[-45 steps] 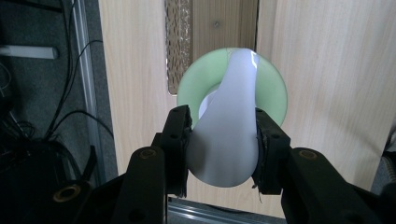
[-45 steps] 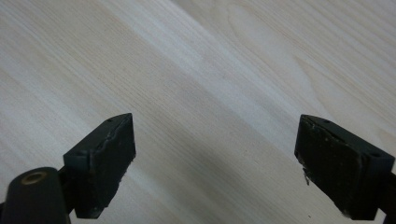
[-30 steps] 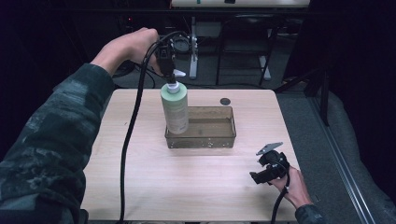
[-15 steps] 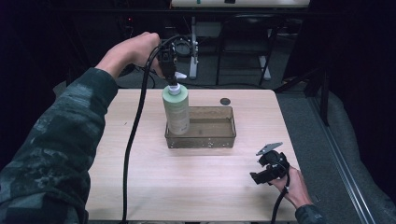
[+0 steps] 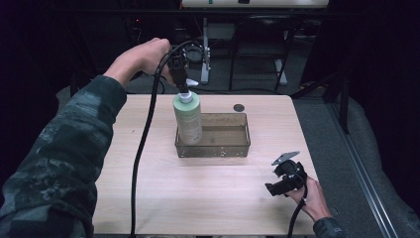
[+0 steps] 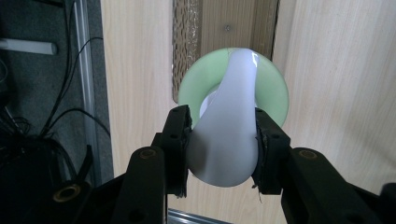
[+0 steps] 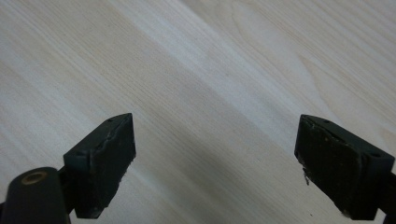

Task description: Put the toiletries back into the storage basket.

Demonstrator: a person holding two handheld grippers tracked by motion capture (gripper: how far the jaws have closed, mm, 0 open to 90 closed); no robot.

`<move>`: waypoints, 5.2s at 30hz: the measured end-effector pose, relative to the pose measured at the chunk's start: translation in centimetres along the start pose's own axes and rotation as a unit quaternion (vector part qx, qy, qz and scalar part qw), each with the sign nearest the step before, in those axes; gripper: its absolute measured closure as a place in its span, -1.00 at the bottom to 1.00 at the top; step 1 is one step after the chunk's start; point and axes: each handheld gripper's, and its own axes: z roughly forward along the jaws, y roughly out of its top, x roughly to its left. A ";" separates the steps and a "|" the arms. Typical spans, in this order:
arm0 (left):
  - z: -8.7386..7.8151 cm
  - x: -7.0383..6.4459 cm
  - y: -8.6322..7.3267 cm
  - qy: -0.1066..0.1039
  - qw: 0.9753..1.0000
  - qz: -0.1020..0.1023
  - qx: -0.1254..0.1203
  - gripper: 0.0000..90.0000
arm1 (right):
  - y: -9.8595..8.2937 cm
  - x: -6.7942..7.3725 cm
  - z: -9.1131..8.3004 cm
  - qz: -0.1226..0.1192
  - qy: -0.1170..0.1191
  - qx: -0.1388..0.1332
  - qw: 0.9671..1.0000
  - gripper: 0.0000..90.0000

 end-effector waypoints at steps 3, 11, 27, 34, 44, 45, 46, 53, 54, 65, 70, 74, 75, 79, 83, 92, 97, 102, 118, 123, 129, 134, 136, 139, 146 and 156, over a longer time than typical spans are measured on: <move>0.3 -0.1 0.0 -0.002 1.000 0.000 -0.001 0.40 | -0.1 0.0 0.0 0.002 0.002 0.000 1.000 -0.73; 1.3 -0.4 0.2 -0.006 1.000 0.004 -0.006 0.40 | -0.1 0.0 0.0 0.002 0.003 0.001 1.000 -0.73; 2.9 -0.4 -0.3 -0.018 1.000 0.001 0.001 0.40 | -0.1 0.0 0.1 0.002 0.003 0.002 1.000 -0.73; 3.7 -0.5 -0.5 -0.024 1.000 0.000 0.004 0.39 | -0.1 -0.1 0.1 -0.001 0.002 0.002 1.000 -0.73; 4.4 -0.6 -0.9 -0.029 1.000 -0.006 0.006 0.39 | -0.2 -0.1 0.1 0.000 0.002 0.003 1.000 -0.73; 4.5 -0.6 -0.9 -0.030 1.000 -0.005 0.007 0.39 | -0.2 -0.1 0.1 0.000 0.002 0.003 1.000 -0.73; 4.6 -0.6 -0.9 -0.031 0.999 -0.004 0.009 0.39 | -0.2 -0.1 0.1 0.000 0.002 0.003 1.000 -0.73; 5.1 -0.6 -1.0 -0.036 0.999 -0.005 0.016 0.39 | -0.2 -0.1 0.1 -0.001 0.001 0.003 1.000 -0.73; 5.2 -0.6 -1.0 -0.037 0.999 -0.005 0.018 0.39 | -0.2 -0.1 0.1 -0.001 0.002 0.004 1.000 -0.73; 5.8 -0.6 -0.9 -0.045 0.999 -0.007 0.030 0.39 | -0.2 0.0 0.1 -0.001 0.002 0.005 1.000 -0.73; 6.0 -0.5 -0.9 -0.049 0.998 -0.009 0.031 0.39 | -0.2 0.0 0.1 -0.001 0.001 0.005 1.000 -0.73; 6.2 -0.5 -0.9 -0.048 0.998 -0.010 0.028 0.39 | -0.2 -0.1 0.1 -0.002 0.002 0.004 1.000 -0.73; 6.2 -0.5 -1.0 -0.049 0.998 -0.011 0.028 0.39 | -0.2 -0.1 0.1 -0.002 0.002 0.004 1.000 -0.73; 6.3 -0.4 -0.9 -0.047 0.998 -0.016 0.027 0.38 | -0.2 0.0 0.2 0.001 0.003 0.006 1.000 -0.73; 6.4 -0.3 -0.8 -0.043 0.999 -0.021 0.021 0.36 | -0.2 0.0 0.2 -0.005 -0.001 0.007 1.000 -0.73; 6.4 -0.1 -1.4 -0.039 0.998 -0.044 -0.014 0.05 | -0.2 0.0 0.1 -0.002 -0.001 0.004 1.000 -0.73; 6.1 -0.2 -1.5 -0.035 0.998 -0.052 -0.025 -0.45 | -0.2 0.0 0.1 0.000 0.002 0.005 1.000 -0.73; 5.6 -0.4 -1.9 -0.032 0.997 -0.059 -0.048 -0.70 | -0.2 0.0 0.1 -0.001 0.000 0.005 1.000 -0.73; 5.5 -2.1 -4.6 0.013 0.989 -0.104 -0.108 -1.00 | -0.2 0.0 0.2 -0.006 -0.003 0.007 1.000 -0.73; 6.0 -3.2 -5.9 0.027 0.984 -0.130 -0.117 -1.00 | -0.2 0.0 0.2 -0.003 -0.002 0.005 1.000 -0.73; 7.1 -4.7 -8.0 0.033 0.975 -0.161 -0.150 -1.00 | -0.1 0.0 0.2 -0.008 -0.004 0.006 1.000 -0.75; 8.1 -6.4 -9.6 0.039 0.971 -0.179 -0.155 -1.00 | -0.1 0.2 0.3 -0.002 -0.003 0.006 1.000 -0.78; 8.7 -7.2 -10.3 0.043 0.968 -0.188 -0.158 -1.00 | -0.1 0.1 0.3 -0.003 -0.003 0.006 1.000 -0.79; 9.7 -8.3 -11.2 0.041 0.965 -0.199 -0.163 -1.00 | -0.1 0.0 0.3 -0.006 -0.007 0.008 1.000 -0.79; 12.3 -10.2 -13.4 0.040 0.957 -0.233 -0.166 -1.00 | -0.1 0.2 0.3 -0.005 -0.006 0.007 1.000 -0.79; 16.7 -12.4 -15.8 0.023 0.939 -0.299 -0.171 -1.00 | -0.1 0.3 0.6 -0.011 -0.010 0.012 1.000 -0.81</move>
